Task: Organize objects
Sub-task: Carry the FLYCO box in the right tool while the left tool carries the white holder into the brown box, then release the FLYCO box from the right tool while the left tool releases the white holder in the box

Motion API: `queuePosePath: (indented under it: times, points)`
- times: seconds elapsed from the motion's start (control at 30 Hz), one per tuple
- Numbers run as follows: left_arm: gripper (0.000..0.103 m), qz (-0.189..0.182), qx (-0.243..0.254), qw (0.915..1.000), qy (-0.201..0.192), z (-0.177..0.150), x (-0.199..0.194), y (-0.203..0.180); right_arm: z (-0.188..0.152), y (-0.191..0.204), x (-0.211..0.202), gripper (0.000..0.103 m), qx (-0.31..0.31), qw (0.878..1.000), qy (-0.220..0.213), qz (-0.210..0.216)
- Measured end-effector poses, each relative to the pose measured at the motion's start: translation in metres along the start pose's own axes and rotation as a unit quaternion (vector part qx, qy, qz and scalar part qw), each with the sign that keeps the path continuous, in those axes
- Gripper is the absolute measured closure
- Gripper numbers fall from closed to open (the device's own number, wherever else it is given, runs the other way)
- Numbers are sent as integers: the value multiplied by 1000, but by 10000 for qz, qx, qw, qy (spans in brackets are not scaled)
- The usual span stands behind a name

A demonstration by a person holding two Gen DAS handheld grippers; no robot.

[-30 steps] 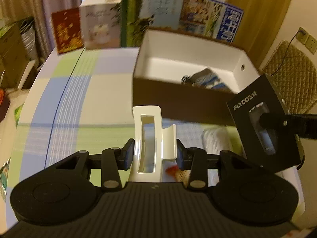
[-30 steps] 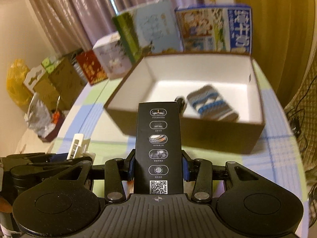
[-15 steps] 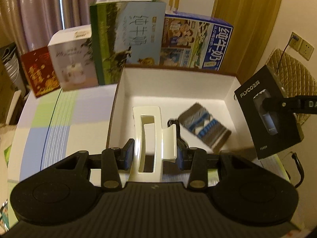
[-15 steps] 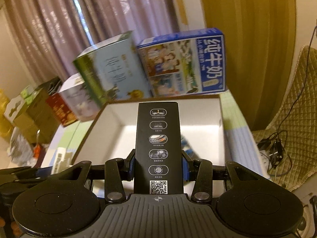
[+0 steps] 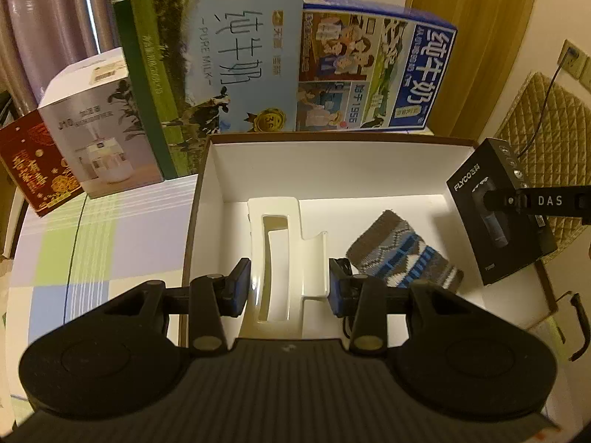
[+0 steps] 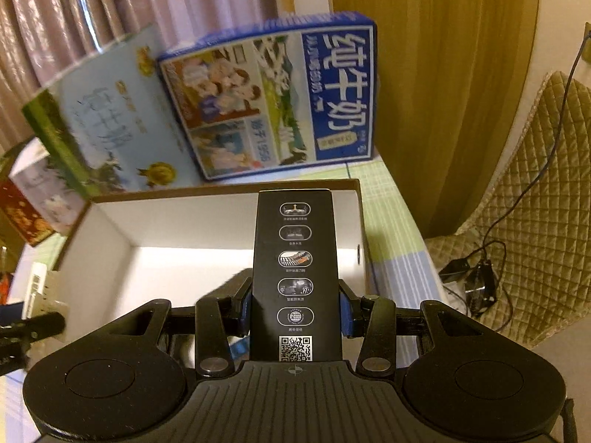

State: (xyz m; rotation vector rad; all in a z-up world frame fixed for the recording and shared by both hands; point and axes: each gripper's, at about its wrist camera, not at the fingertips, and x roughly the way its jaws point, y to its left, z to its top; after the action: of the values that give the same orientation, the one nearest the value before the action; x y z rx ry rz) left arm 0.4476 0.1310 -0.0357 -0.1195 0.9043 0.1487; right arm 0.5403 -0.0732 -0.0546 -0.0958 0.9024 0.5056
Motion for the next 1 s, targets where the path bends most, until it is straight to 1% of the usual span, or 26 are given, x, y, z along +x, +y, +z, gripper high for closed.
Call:
queuePosePath:
  times: [0.2,0.4,0.53,0.7,1.0]
  points:
    - [67,33,108,9999,109,7,23,0,4,-4,26,63,-55,9998,89,-145]
    - [67,15,158,9997,162,11,38,-2,9,0,46,62,-189,9994,90,-285]
    - [67,6,171,9997,192,12,46,-3,11,0,54,62,-224,9993,35,-305]
    - [67,15,164,9996,223,12,53,-2,10,-3,58,62,-227,9993,-142,-275]
    - [67,44,167,9995,269,12,60,-1,10,-4,51,60,-80,9998,-134,-114]
